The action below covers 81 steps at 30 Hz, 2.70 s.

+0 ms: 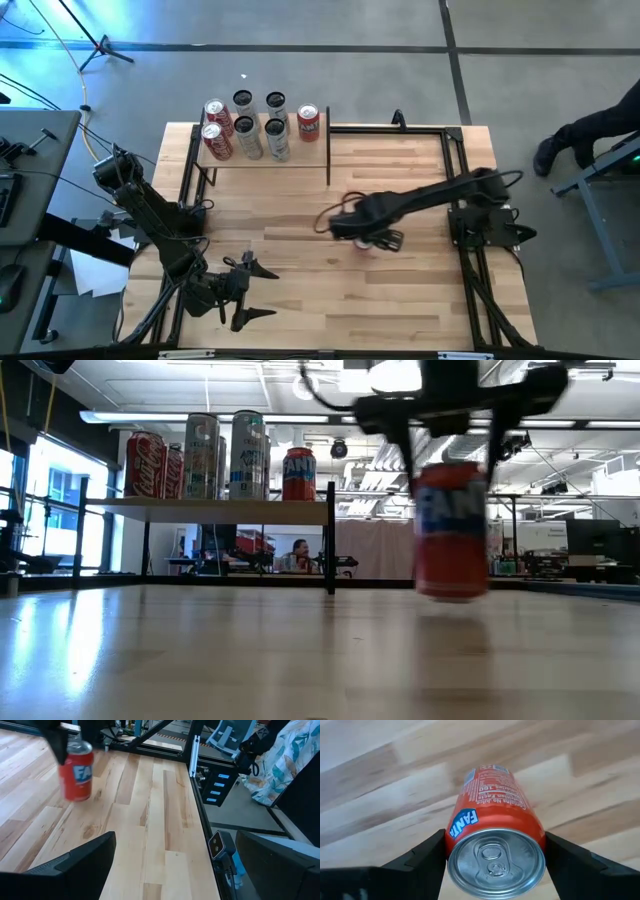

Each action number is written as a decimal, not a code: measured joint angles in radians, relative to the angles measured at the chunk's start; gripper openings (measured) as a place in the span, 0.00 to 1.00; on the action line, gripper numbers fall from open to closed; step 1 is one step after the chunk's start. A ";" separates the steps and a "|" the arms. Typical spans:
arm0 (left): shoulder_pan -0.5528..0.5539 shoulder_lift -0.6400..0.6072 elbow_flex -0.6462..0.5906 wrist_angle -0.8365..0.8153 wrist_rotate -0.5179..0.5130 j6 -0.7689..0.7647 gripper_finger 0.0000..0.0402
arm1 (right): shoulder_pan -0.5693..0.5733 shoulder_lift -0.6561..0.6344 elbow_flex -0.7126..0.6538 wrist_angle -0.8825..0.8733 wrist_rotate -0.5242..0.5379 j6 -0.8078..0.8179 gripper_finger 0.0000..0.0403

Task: Place canned beverage on shelf
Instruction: Put the orange soda can on the shelf aligned with the other orange soda can

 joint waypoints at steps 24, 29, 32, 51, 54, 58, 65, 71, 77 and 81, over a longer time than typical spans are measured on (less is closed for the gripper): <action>0.000 0.000 0.000 0.000 0.000 0.000 0.97 | -0.222 0.382 0.514 -0.029 -0.069 -0.423 0.69; 0.000 0.000 0.000 0.000 0.000 0.000 0.97 | -0.252 0.421 0.576 -0.079 -0.091 -0.462 0.69; 0.000 0.000 0.000 0.000 0.000 0.000 0.97 | -0.266 0.432 0.598 -0.103 -0.083 -0.480 0.69; 0.000 0.000 0.000 0.000 0.000 0.000 0.97 | -0.325 0.436 0.605 -0.158 -0.057 -0.634 0.70; 0.000 0.000 0.000 0.000 0.000 0.000 0.97 | -0.324 0.436 0.605 -0.152 -0.048 -0.671 0.72; 0.000 0.000 0.000 0.000 0.000 0.000 0.97 | -0.319 0.437 0.604 -0.153 -0.028 -0.681 0.79; 0.000 0.000 0.000 0.000 0.000 0.000 0.97 | -0.302 0.442 0.600 -0.155 0.001 -0.682 0.93; 0.000 0.000 0.000 0.000 0.000 0.000 0.97 | -0.240 0.442 0.600 -0.173 0.020 -0.686 0.98; 0.000 0.000 0.000 0.000 0.000 0.000 0.97 | -0.137 0.442 0.602 -0.171 0.075 -0.667 0.99; 0.000 0.000 0.000 0.000 0.000 0.000 0.97 | -0.013 0.442 0.602 -0.158 0.236 -0.569 0.99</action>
